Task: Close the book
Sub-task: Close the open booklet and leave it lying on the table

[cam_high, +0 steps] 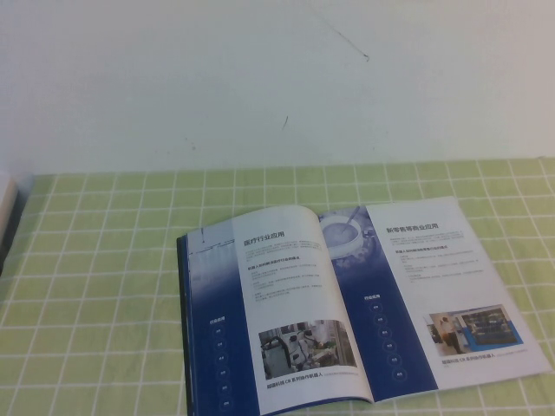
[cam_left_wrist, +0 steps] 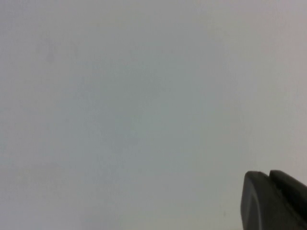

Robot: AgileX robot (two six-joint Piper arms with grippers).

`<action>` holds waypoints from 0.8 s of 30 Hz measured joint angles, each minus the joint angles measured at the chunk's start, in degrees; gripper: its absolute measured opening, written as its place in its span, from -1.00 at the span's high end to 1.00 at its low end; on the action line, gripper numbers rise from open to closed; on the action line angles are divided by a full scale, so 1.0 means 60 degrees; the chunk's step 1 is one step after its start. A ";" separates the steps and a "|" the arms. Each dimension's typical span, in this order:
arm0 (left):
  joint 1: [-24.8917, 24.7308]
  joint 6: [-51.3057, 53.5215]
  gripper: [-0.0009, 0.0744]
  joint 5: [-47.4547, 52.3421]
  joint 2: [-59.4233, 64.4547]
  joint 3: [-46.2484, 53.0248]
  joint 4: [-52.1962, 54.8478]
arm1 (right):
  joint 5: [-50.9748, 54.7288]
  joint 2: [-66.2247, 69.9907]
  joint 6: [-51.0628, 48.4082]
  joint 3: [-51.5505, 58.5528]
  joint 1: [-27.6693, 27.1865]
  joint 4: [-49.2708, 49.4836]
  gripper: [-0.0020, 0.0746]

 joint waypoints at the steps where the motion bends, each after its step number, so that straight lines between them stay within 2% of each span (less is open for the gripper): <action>1: 0.0000 0.0000 0.99 0.0563 0.0394 -0.0422 0.0000 | 0.0658 0.0449 -0.0138 -0.0444 0.0000 0.0047 0.95; 4: 0.0000 0.0000 0.99 0.2256 0.1771 -0.1478 -0.0021 | 0.2211 0.1792 -0.0912 -0.1518 0.0000 0.0535 0.95; 8: 0.0000 0.0000 0.99 0.3924 0.3520 -0.2273 -0.0569 | 0.3570 0.3620 -0.2779 -0.2399 0.0000 0.1741 0.95; 17: -0.0016 0.2165 0.99 0.5266 0.6882 -0.2346 -0.4089 | 0.3853 0.7076 -0.6342 -0.2534 0.0000 0.5661 0.95; 21: -0.0036 0.2604 0.99 0.5306 0.8251 -0.2437 -0.4534 | 0.4113 0.8868 -0.7974 -0.2545 0.0044 0.7196 0.95; 24: -0.0267 0.2761 0.99 0.5247 0.9121 -0.2668 -0.4596 | 0.3863 0.9988 -0.8417 -0.2545 0.0385 0.7502 0.95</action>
